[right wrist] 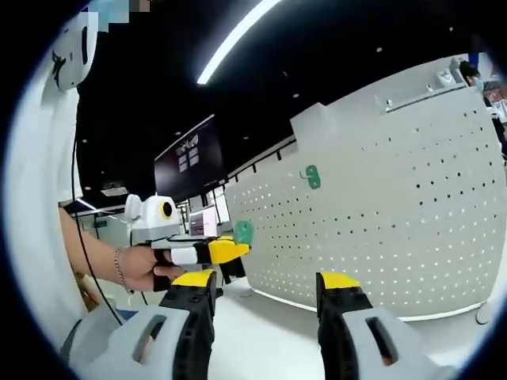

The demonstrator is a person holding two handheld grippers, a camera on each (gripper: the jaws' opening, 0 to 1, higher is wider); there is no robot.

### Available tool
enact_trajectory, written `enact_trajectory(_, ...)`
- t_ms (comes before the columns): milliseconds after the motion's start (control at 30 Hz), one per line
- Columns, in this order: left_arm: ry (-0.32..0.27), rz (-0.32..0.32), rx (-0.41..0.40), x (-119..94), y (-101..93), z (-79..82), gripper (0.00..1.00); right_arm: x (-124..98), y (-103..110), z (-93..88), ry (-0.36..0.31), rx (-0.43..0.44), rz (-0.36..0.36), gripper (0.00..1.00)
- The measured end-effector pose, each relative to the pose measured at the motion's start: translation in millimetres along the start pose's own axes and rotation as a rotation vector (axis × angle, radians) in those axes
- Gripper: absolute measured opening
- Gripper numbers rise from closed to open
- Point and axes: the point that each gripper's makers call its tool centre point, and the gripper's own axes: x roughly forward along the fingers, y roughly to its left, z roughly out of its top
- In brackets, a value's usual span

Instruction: Insert the hook assembly into the mounting plate slot until the hook locks in place.

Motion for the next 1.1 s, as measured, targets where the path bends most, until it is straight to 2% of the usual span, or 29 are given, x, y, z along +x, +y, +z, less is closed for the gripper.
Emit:
enact_trajectory(367,-0.001,0.017,0.035,1.8,-5.3,3.4,0.02,14.3,7.2,6.0,-0.036,0.074,0.023,0.44)
enact_trajectory(433,-0.001,0.024,0.042,2.2,-5.4,3.9,0.02,16.4,6.1,8.8,-0.056,0.109,0.020,0.43)
enact_trajectory(867,-0.008,0.030,0.041,3.5,-6.4,6.0,0.02,30.7,9.3,7.2,-0.044,0.113,0.044,0.42)
enact_trajectory(1100,-0.010,0.034,0.036,2.1,-6.3,6.3,0.02,44.0,16.1,11.1,-0.050,0.119,0.069,0.36)
